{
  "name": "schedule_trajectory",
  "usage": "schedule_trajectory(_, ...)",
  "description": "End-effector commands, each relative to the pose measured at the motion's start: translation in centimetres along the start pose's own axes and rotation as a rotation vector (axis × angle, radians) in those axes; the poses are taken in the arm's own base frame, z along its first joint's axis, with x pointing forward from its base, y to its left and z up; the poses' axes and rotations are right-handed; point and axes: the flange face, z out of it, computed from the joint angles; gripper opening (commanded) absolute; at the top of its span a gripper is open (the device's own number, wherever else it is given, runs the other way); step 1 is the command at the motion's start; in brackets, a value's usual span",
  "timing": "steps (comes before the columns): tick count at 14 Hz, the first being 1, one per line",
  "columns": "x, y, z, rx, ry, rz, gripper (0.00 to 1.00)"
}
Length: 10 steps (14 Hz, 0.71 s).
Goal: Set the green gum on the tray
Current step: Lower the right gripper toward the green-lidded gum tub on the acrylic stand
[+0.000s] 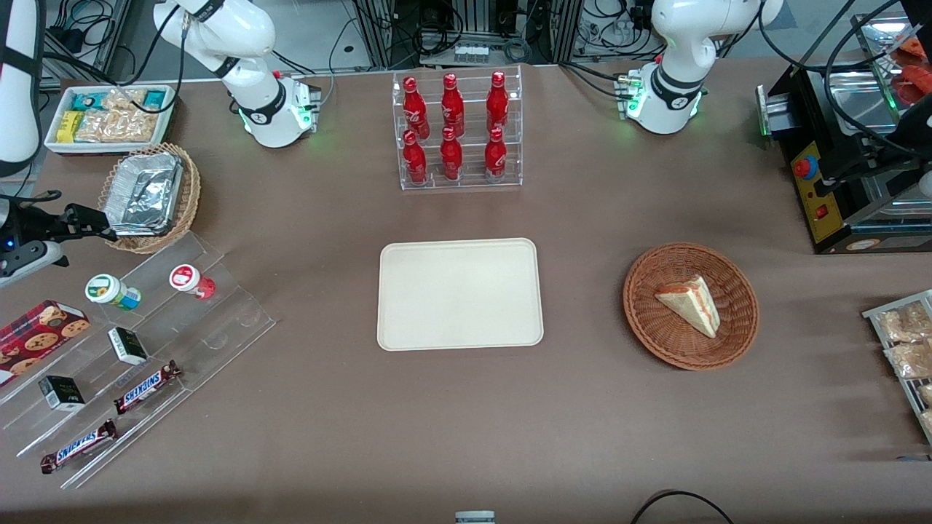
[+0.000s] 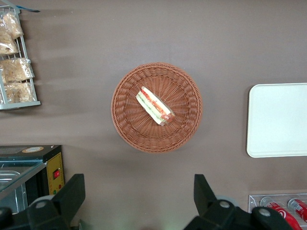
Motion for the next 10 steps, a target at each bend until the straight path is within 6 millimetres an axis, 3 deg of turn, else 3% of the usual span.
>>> schedule_trajectory(1, -1.1, 0.6, 1.4, -0.029, 0.015, -0.127, 1.00)
schedule_trajectory(10, -1.4, 2.2, 5.2, -0.119, 0.072, -0.271, 1.00)
